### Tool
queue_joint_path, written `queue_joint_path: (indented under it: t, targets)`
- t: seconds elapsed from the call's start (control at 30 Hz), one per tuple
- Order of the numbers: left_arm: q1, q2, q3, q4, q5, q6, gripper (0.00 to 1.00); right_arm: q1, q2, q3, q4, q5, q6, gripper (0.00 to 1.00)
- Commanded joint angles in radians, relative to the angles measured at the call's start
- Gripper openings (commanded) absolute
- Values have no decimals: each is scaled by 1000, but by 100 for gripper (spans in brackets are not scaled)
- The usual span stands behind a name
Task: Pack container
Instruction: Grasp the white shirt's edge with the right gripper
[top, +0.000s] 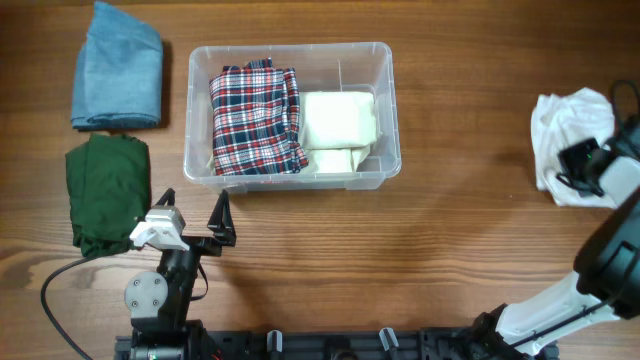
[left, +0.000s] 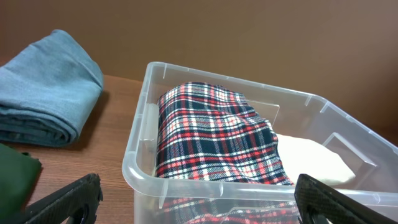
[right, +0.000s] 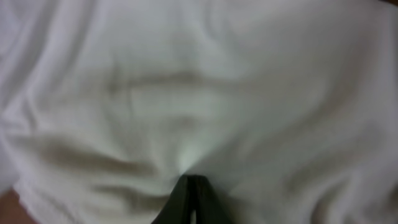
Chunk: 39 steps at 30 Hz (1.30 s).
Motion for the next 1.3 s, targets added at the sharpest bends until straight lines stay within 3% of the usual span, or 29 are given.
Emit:
queue_joint_path:
  t: [0.0, 0.13, 0.4, 0.53, 0.6, 0.67, 0.83, 1.0, 1.27]
  targets:
    - [5, -5, -6, -1, -10, -5, 100, 138, 125, -45, 53, -35, 182, 4]
    - [5, -5, -6, -1, -10, -5, 100, 220, 125, -43, 80, -29, 256, 4]
    - [5, -5, -6, -1, -10, -5, 100, 240, 50, -39, 55, -83, 203, 6]
    - [5, -5, -6, -1, -10, -5, 100, 240, -74, 5, -20, -80, 94, 30]
    - [5, -5, -6, -1, -10, -5, 100, 237, -145, 43, -71, -80, 53, 54]
    - [5, -5, -6, -1, -10, -5, 100, 222, -195, 64, -102, -80, 39, 68]
    - [5, -5, -6, -1, -10, -5, 100, 91, -213, 72, -152, -153, -23, 77]
    - [5, -5, -6, -1, -10, -5, 100, -14, -196, 69, -175, -210, -195, 75]
    - [5, -5, -6, -1, -10, -5, 100, -50, -103, 68, -236, -349, -273, 79]
